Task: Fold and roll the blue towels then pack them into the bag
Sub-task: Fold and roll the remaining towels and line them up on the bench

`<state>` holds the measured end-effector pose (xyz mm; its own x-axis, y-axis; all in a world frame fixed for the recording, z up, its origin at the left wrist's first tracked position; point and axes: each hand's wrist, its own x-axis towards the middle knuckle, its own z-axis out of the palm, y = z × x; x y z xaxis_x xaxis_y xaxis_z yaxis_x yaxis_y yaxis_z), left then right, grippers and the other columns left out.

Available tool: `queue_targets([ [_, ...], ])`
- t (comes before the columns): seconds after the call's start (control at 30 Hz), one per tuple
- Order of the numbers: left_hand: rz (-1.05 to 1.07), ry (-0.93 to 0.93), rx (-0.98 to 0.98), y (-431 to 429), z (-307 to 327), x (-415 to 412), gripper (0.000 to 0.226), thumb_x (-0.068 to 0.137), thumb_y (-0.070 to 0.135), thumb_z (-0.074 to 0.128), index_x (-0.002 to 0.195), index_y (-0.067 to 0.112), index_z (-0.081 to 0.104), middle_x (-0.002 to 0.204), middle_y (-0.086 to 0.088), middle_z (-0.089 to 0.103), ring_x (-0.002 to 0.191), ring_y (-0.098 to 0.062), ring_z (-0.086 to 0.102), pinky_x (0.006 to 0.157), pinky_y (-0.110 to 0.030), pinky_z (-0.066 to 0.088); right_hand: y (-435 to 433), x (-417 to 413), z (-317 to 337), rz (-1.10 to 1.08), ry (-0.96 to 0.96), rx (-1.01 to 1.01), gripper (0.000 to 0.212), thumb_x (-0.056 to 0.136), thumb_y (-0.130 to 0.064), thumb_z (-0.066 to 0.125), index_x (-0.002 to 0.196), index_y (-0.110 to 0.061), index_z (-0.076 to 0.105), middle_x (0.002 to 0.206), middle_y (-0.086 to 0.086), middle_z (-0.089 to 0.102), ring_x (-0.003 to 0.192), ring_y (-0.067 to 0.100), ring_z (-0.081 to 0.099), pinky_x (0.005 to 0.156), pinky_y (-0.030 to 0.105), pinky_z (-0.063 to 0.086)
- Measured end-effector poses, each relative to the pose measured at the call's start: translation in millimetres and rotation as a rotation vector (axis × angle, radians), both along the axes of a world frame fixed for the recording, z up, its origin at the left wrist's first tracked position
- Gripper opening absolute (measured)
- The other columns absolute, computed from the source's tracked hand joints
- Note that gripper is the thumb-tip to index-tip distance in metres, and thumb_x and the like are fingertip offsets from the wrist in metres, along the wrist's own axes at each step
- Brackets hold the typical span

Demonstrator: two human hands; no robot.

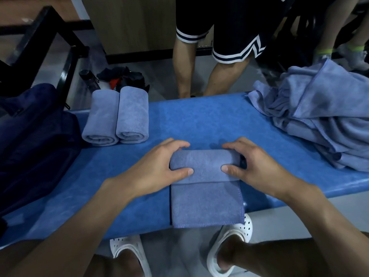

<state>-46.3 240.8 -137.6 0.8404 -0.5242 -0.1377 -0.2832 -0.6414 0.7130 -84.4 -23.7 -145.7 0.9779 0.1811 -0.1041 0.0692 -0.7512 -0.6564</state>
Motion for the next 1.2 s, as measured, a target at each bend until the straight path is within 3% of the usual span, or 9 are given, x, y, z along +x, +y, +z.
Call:
queue_targets([
  [0.13,0.026,-0.163,-0.055,-3.0,-3.8,0.8,0.06,0.086,0.03,0.076,0.141,0.023,0.05,0.114,0.018,0.042,0.111,0.002,0.048,0.096,-0.012,0.037,7.8,1.3,2.4,-0.047,-0.238,-0.036,0.045,0.081,-0.022,0.077,0.121,-0.02,0.058,0.111,-0.012,0.045,0.104,0.008,0.05,0.094,0.025,0.043],
  [0.27,-0.018,-0.384,-0.056,-6.9,-4.3,-0.7,0.041,0.083,0.017,0.077,0.121,0.016,0.062,0.11,0.011,0.042,0.106,-0.009,0.047,0.094,-0.018,0.037,13.2,-1.2,9.2,0.003,-0.367,-0.104,0.044,0.074,-0.012,0.078,0.105,-0.023,0.05,0.117,-0.01,0.04,0.105,0.015,0.05,0.089,0.043,0.046],
  [0.37,-0.115,-0.394,-0.065,-5.3,-0.8,-4.6,0.035,0.08,0.013,0.076,0.109,0.02,0.059,0.113,0.012,0.043,0.108,-0.01,0.049,0.095,-0.022,0.039,9.7,-8.9,13.8,0.077,-0.282,-0.106,0.047,0.068,-0.027,0.077,0.094,-0.034,0.039,0.117,-0.015,0.04,0.107,0.014,0.049,0.09,0.044,0.043],
  [0.5,-0.184,-0.217,-0.108,-2.8,2.2,-16.1,0.033,0.077,0.036,0.079,0.1,0.026,0.058,0.122,0.017,0.047,0.119,-0.008,0.05,0.099,-0.016,0.036,7.0,-20.0,15.9,0.121,-0.143,-0.014,0.04,0.065,-0.06,0.068,0.08,-0.035,0.04,0.115,-0.02,0.045,0.119,0.005,0.045,0.094,0.035,0.039],
  [0.6,-0.168,-0.136,-0.197,-5.5,1.2,-21.6,0.018,0.086,0.04,0.069,0.09,0.024,0.062,0.122,0.01,0.055,0.12,-0.008,0.053,0.099,-0.017,0.038,9.0,-21.5,14.1,0.1,-0.123,0.109,0.034,0.077,-0.057,0.063,0.071,-0.028,0.046,0.112,-0.013,0.055,0.122,0.005,0.049,0.086,0.027,0.04],
  [0.67,-0.164,-0.109,-0.205,-6.2,-0.5,-21.7,0.013,0.087,0.033,0.07,0.091,0.023,0.063,0.122,0.01,0.055,0.122,-0.007,0.052,0.101,-0.02,0.039,8.8,-20.6,14.5,0.078,-0.079,0.13,0.029,0.082,-0.045,0.069,0.077,-0.026,0.048,0.111,-0.009,0.06,0.12,0.001,0.051,0.086,0.028,0.044],
  [0.73,-0.198,-0.102,-0.165,-5.3,-3.1,-20.8,0.025,0.084,0.032,0.074,0.106,0.027,0.062,0.124,0.015,0.053,0.123,-0.006,0.051,0.103,-0.023,0.04,6.6,-21.1,15.3,0.091,-0.005,0.104,0.027,0.082,-0.036,0.075,0.095,-0.028,0.053,0.113,-0.012,0.06,0.111,0.001,0.054,0.09,0.028,0.045],
  [0.87,-0.235,-0.111,-0.063,-2.8,-8.8,-19.2,0.054,0.08,0.045,0.074,0.129,0.043,0.051,0.124,0.023,0.052,0.12,-0.003,0.052,0.103,-0.029,0.043,7.3,-22.1,17.5,0.174,0.07,0.029,0.057,0.079,-0.042,0.078,0.129,-0.037,0.053,0.124,-0.02,0.056,0.117,-0.001,0.051,0.101,0.027,0.043],
  [1.2,-0.192,-0.256,-0.052,11.4,-6.2,-10.5,0.049,0.08,0.049,0.067,0.126,0.032,0.061,0.124,0.017,0.055,0.119,-0.005,0.049,0.104,-0.034,0.041,31.3,-18.5,15.3,0.106,0.045,-0.061,0.05,0.067,-0.056,0.074,0.103,-0.038,0.045,0.098,-0.016,0.058,0.091,0.005,0.056,0.079,0.039,0.049],
])
